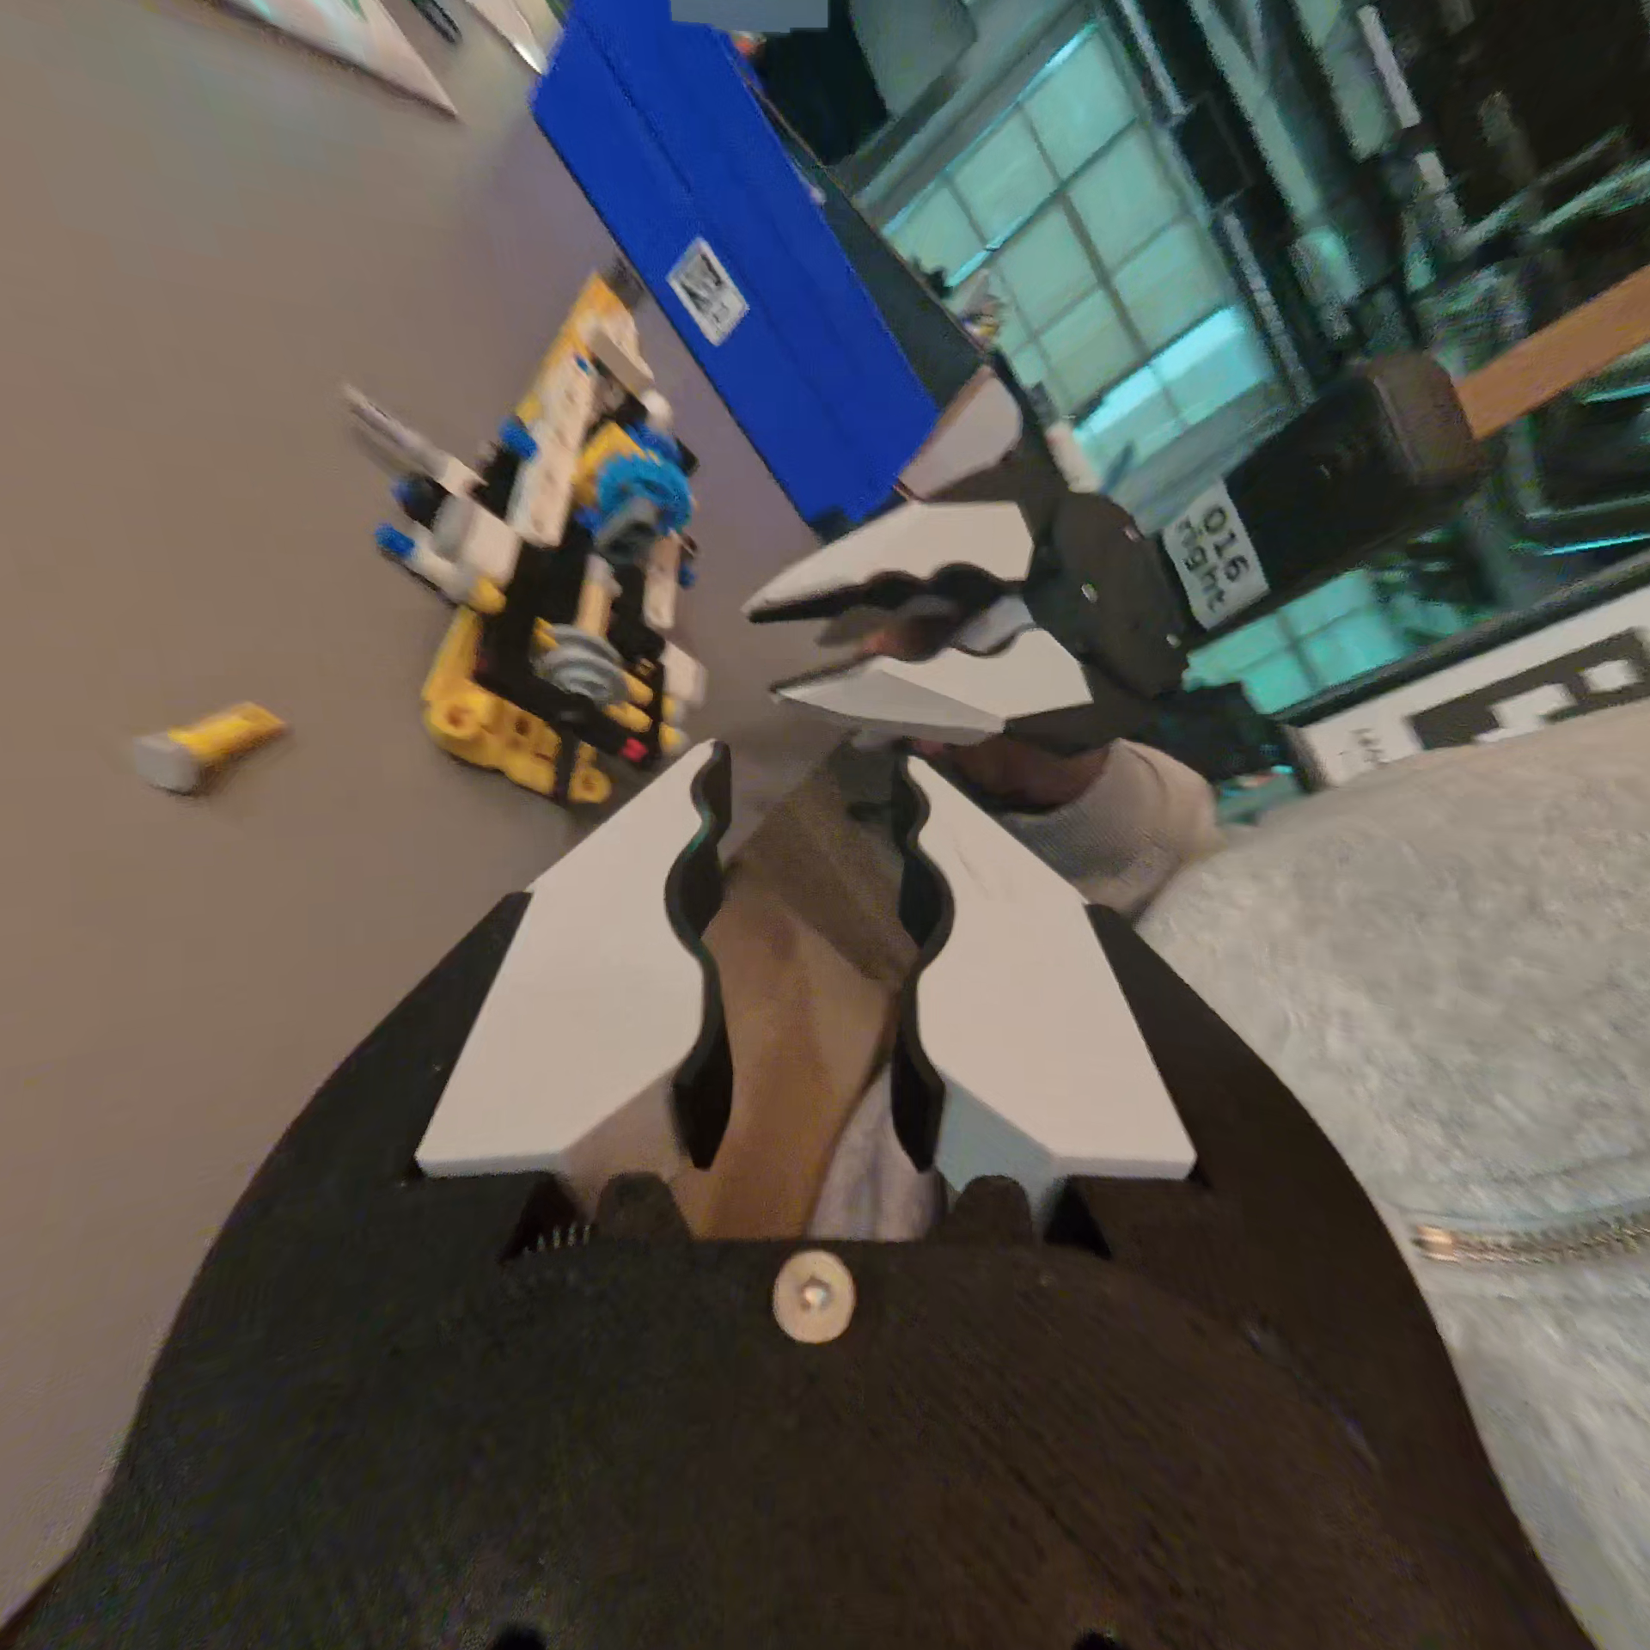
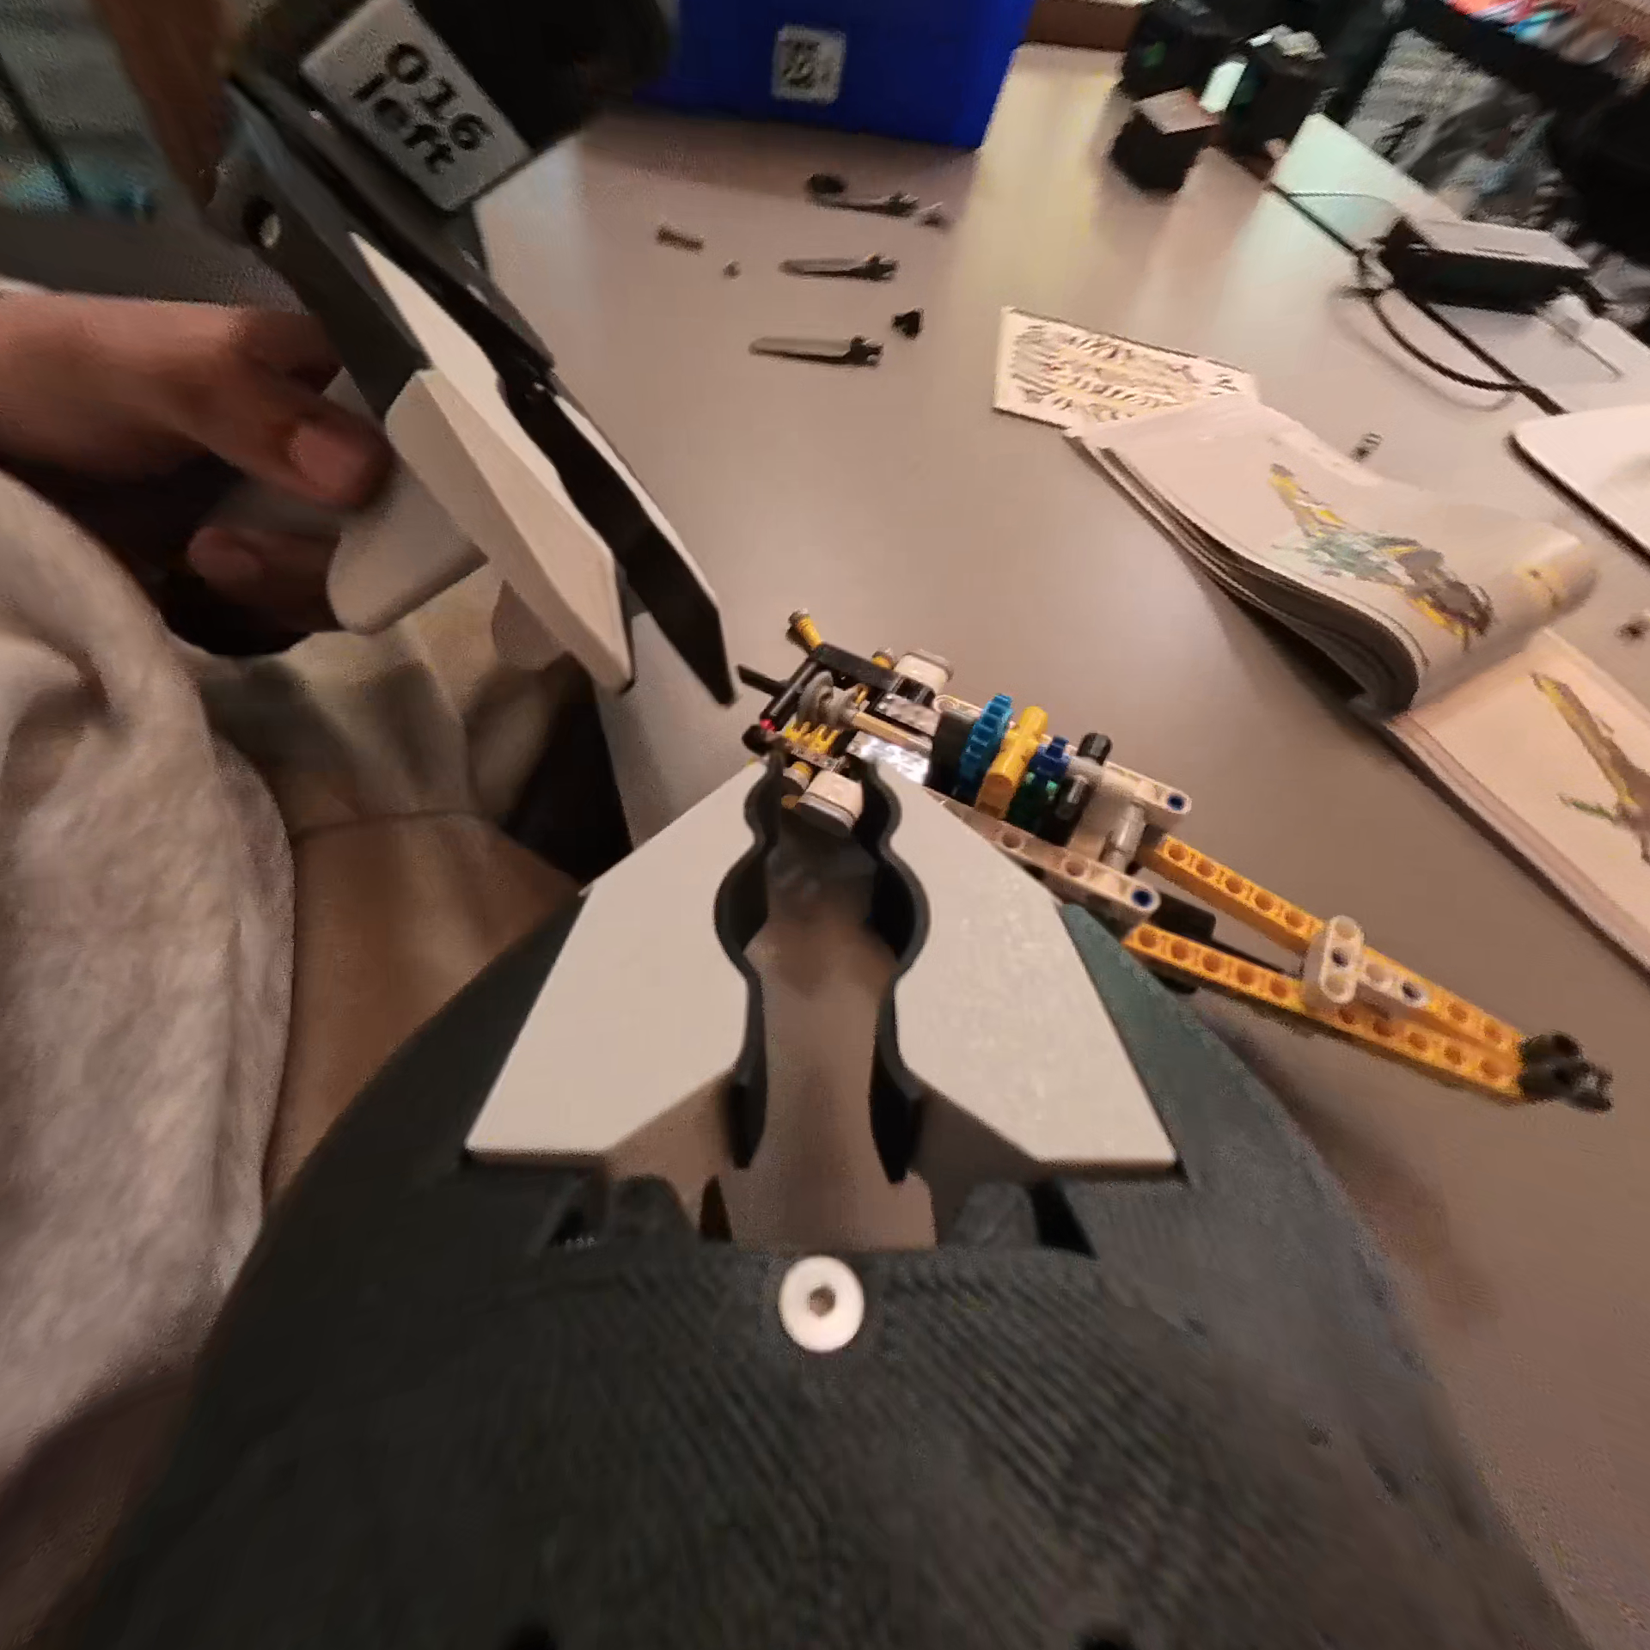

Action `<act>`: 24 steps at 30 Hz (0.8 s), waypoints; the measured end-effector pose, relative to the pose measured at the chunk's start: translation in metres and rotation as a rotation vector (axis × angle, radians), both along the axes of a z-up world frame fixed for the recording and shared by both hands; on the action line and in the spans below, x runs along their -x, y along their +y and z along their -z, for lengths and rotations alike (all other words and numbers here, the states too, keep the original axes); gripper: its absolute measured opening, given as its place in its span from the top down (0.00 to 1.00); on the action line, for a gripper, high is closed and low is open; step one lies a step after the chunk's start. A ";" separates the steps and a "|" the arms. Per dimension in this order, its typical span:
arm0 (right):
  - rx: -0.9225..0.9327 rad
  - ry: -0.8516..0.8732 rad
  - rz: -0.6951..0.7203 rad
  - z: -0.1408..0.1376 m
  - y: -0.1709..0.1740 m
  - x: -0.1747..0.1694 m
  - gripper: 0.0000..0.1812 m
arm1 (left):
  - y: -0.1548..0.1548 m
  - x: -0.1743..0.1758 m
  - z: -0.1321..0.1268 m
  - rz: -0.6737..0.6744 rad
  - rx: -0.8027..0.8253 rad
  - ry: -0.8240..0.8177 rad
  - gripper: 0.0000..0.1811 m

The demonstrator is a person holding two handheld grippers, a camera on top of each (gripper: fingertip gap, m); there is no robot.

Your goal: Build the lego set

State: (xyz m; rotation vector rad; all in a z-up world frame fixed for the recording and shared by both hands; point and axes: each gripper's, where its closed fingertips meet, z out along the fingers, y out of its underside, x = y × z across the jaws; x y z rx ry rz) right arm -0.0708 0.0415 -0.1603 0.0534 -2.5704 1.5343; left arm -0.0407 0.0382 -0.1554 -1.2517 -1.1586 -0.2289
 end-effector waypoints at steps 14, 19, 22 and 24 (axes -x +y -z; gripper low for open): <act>0.270 -0.150 0.321 -0.004 0.026 0.038 0.85 | -0.055 0.051 -0.009 0.026 0.335 0.303 0.76; 0.253 -0.169 0.346 0.001 0.031 0.044 0.82 | -0.055 0.046 -0.019 0.025 0.279 0.391 0.76; 0.226 -0.193 0.338 0.006 0.027 0.043 0.81 | -0.058 0.047 -0.020 -0.008 0.304 0.400 0.76; 0.208 -0.200 0.336 0.010 0.024 0.042 0.81 | -0.055 0.047 -0.017 0.009 0.308 0.389 0.75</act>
